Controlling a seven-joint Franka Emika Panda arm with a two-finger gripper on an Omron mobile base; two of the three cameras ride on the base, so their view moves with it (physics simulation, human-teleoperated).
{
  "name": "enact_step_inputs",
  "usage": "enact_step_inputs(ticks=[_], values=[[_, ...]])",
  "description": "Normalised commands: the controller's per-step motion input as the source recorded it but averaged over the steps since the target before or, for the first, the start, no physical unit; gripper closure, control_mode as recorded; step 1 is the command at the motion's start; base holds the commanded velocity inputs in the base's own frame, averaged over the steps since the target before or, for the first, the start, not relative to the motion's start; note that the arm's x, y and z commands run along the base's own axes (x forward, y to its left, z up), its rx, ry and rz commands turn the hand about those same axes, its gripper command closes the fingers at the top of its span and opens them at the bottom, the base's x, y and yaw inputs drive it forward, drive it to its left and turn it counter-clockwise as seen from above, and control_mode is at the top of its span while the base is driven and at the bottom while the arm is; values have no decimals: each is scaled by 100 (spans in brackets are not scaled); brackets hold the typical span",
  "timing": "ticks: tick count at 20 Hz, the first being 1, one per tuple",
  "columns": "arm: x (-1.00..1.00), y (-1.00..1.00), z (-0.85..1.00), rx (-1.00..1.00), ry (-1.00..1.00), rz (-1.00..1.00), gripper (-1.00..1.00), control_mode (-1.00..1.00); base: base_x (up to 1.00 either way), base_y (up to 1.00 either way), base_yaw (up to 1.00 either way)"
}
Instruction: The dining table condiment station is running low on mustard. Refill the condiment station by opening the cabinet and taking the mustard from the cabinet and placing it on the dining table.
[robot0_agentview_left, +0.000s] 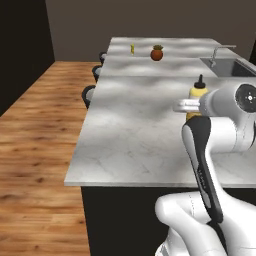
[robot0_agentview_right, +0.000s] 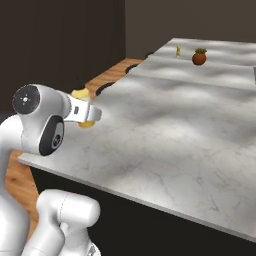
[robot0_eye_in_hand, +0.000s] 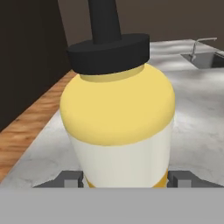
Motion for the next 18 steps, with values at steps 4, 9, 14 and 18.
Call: enact_step_inputs(ticks=[4, 9, 14, 18], values=[[58, -22, -12, 0, 2, 11, 100, -100, 0, 0, 0], [66, -27, -22, 0, 15, 38, 100, -100, 0, 0, 0], [88, -21, -51, 0, 37, 50, 100, -100, 0, 0, 0], [71, -2, -33, 1, 27, 40, 100, -100, 0, 0, 0]])
